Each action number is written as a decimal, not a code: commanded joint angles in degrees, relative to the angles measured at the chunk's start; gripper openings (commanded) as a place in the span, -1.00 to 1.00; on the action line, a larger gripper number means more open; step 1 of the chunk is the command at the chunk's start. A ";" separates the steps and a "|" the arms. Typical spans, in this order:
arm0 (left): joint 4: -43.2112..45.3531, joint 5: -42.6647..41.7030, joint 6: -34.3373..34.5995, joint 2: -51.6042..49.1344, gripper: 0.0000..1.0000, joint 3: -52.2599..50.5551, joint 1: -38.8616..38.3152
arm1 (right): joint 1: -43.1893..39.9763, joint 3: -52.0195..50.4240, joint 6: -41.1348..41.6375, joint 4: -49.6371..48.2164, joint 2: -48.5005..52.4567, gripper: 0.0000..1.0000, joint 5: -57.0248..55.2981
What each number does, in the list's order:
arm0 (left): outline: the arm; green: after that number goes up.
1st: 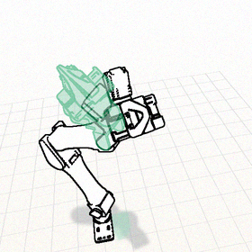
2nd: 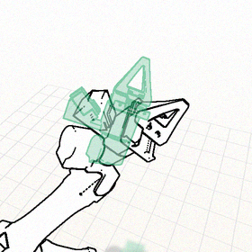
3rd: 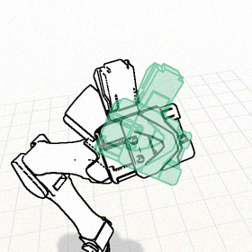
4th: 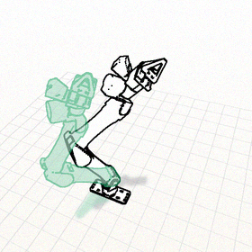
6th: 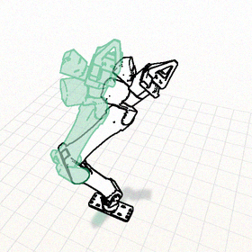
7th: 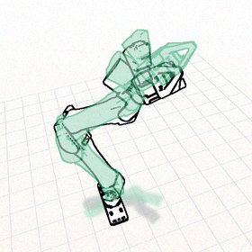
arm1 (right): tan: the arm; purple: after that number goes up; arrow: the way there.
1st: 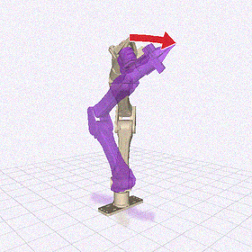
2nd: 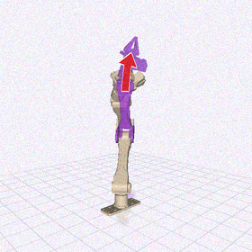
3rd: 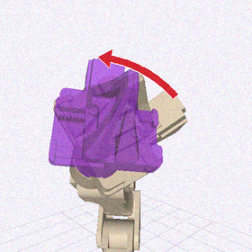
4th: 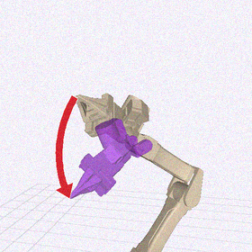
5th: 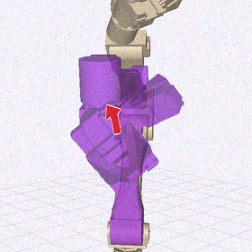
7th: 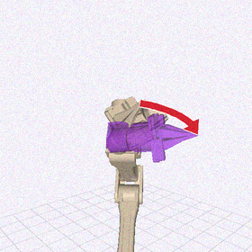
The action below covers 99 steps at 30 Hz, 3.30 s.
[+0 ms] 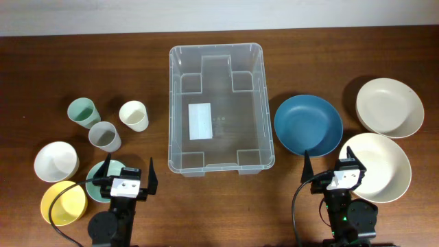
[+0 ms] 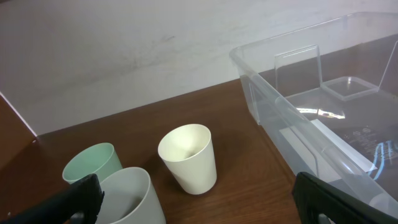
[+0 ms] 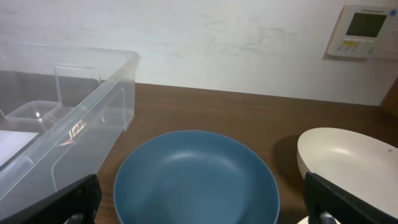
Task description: Pack container
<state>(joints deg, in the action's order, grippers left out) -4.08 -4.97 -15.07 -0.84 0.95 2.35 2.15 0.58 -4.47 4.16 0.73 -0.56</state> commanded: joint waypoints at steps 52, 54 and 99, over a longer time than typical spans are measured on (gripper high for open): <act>-0.04 -0.17 -0.66 0.55 0.99 -0.44 -0.17 | -0.35 -0.26 0.22 0.42 -0.37 0.98 -0.07; -0.04 -0.17 -0.68 0.55 0.99 -0.44 -0.17 | -0.35 -0.26 0.22 0.42 -0.37 0.98 -0.07; -0.28 2.38 -1.09 0.55 0.99 -0.44 -0.17 | -0.31 -0.26 0.42 0.44 -0.35 0.98 0.00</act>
<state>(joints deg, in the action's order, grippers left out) -4.12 -4.01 -15.33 -0.84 0.95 2.35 2.15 0.58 -4.45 4.16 0.73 -0.54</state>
